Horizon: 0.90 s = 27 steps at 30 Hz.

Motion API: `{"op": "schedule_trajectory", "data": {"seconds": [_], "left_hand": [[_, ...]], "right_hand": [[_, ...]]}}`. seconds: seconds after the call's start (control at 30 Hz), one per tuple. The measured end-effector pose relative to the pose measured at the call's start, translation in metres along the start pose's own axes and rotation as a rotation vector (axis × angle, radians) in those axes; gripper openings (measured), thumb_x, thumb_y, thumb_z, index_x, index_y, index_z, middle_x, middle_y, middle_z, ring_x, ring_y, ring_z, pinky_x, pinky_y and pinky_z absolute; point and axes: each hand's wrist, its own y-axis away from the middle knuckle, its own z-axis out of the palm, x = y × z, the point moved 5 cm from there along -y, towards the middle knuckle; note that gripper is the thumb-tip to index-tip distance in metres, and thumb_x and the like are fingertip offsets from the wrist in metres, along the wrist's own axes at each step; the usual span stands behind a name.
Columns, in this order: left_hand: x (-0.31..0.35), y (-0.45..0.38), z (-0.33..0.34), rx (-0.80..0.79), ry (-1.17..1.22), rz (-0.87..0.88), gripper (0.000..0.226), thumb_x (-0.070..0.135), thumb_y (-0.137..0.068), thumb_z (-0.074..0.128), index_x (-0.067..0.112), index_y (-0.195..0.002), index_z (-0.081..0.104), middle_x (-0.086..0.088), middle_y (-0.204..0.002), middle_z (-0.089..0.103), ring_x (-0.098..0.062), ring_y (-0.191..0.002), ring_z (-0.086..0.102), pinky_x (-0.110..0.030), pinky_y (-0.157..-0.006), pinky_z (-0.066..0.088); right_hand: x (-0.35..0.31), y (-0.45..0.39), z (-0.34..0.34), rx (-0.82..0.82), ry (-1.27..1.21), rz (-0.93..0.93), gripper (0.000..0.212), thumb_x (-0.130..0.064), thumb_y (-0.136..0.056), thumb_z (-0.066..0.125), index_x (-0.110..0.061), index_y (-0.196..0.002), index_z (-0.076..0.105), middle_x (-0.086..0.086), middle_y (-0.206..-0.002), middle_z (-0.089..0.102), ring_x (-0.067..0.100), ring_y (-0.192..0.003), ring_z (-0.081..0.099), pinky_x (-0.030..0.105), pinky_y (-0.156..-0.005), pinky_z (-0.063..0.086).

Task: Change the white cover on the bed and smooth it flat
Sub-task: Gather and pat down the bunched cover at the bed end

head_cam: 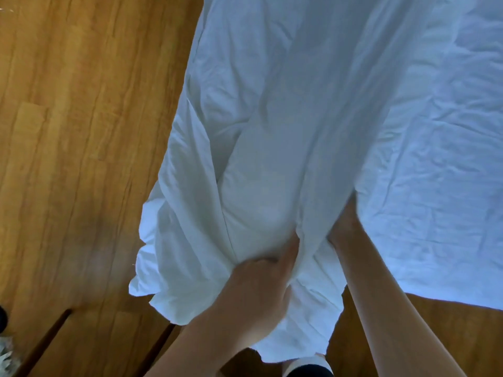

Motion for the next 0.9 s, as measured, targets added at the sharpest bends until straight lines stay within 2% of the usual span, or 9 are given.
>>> {"op": "schedule_trajectory", "data": {"seconds": [0.1, 0.27, 0.37, 0.43, 0.53, 0.6, 0.67, 0.8, 0.9], "left_hand": [[-0.004, -0.003, 0.013, 0.011, -0.083, 0.034, 0.083, 0.027, -0.096, 0.047, 0.038, -0.15, -0.015, 0.013, -0.065, 0.048, -0.006, -0.057, 0.051, -0.017, -0.053, 0.038], [-0.007, 0.002, 0.021, 0.106, -0.156, 0.126, 0.062, 0.032, -0.085, 0.043, 0.024, -0.146, 0.031, 0.012, -0.056, 0.053, -0.007, -0.045, 0.052, -0.018, -0.039, 0.04], [-0.004, 0.009, 0.005, 0.093, -0.112, 0.165, 0.065, 0.055, -0.092, 0.041, 0.025, -0.147, 0.025, 0.014, -0.078, 0.06, -0.005, -0.067, 0.06, -0.021, -0.054, 0.05], [-0.011, 0.016, -0.019, 0.117, -0.147, 0.199, 0.05, 0.068, -0.092, 0.028, 0.027, -0.107, 0.051, 0.017, -0.067, 0.048, -0.006, -0.06, 0.052, -0.015, -0.048, 0.034], [-0.04, 0.013, -0.057, 0.151, -0.286, 0.211, 0.064, 0.062, -0.097, 0.006, 0.024, -0.061, 0.042, 0.008, -0.047, 0.038, -0.01, -0.045, 0.036, -0.024, -0.05, 0.031], [-0.073, 0.005, -0.078, 0.101, -0.404, 0.198, 0.072, 0.056, -0.1, 0.002, 0.024, -0.053, 0.047, 0.006, -0.042, 0.042, -0.006, -0.045, 0.039, -0.029, -0.081, 0.044], [-0.101, -0.009, -0.095, 0.038, -0.617, 0.184, 0.072, 0.049, -0.099, 0.006, 0.025, -0.05, 0.053, 0.005, -0.042, 0.049, 0.0, -0.05, 0.051, -0.034, -0.113, 0.024], [-0.164, 0.008, -0.078, -0.126, -1.016, 0.378, 0.069, 0.033, -0.097, 0.018, 0.017, -0.048, 0.064, 0.004, -0.041, 0.05, -0.013, -0.055, 0.06, -0.039, -0.119, 0.019], [-0.184, 0.043, -0.046, -0.184, -0.865, 0.444, 0.061, 0.014, -0.089, 0.021, 0.022, -0.042, 0.06, 0.004, -0.038, 0.047, -0.015, -0.053, 0.057, -0.035, -0.11, 0.028]], "right_hand": [[-0.033, 0.013, -0.002, 0.141, -0.07, -0.276, 0.051, -0.056, -0.091, 0.05, -0.015, -0.118, 0.063, -0.002, -0.111, 0.069, 0.009, -0.104, 0.064, 0.03, -0.092, 0.051], [-0.033, 0.055, 0.042, 0.035, 1.28, -1.352, 0.042, -0.028, -0.091, 0.056, -0.011, -0.129, 0.055, 0.02, -0.142, 0.044, 0.029, -0.135, 0.037, 0.043, -0.114, 0.026], [-0.009, 0.029, 0.053, -0.294, 1.56, -1.366, 0.033, -0.032, -0.093, 0.051, -0.012, -0.111, 0.071, 0.005, -0.127, 0.063, 0.027, -0.126, 0.052, 0.05, -0.112, 0.029], [-0.001, 0.022, 0.059, -0.388, 1.675, -1.377, 0.033, -0.03, -0.093, 0.05, -0.011, -0.112, 0.069, 0.005, -0.124, 0.064, 0.026, -0.123, 0.055, 0.048, -0.111, 0.03], [0.003, 0.018, 0.074, -0.464, 1.797, -1.388, 0.036, -0.027, -0.093, 0.046, -0.011, -0.121, 0.064, 0.009, -0.129, 0.06, 0.029, -0.124, 0.053, 0.047, -0.113, 0.029], [0.006, 0.013, 0.083, -0.492, 1.84, -1.333, 0.041, -0.024, -0.089, 0.044, -0.012, -0.123, 0.063, 0.01, -0.134, 0.057, 0.029, -0.126, 0.051, 0.048, -0.113, 0.028], [0.009, 0.01, 0.09, -0.522, 1.88, -1.276, 0.046, -0.022, -0.083, 0.043, -0.013, -0.123, 0.063, 0.011, -0.135, 0.056, 0.029, -0.126, 0.051, 0.048, -0.114, 0.027], [0.012, 0.005, 0.094, -0.519, 1.912, -1.226, 0.049, -0.021, -0.077, 0.043, -0.013, -0.121, 0.063, 0.011, -0.133, 0.057, 0.029, -0.125, 0.052, 0.048, -0.114, 0.025], [0.014, 0.001, 0.095, -0.528, 1.918, -1.2, 0.05, -0.022, -0.077, 0.043, -0.014, -0.122, 0.063, 0.01, -0.133, 0.057, 0.028, -0.126, 0.052, 0.047, -0.114, 0.025]]}}
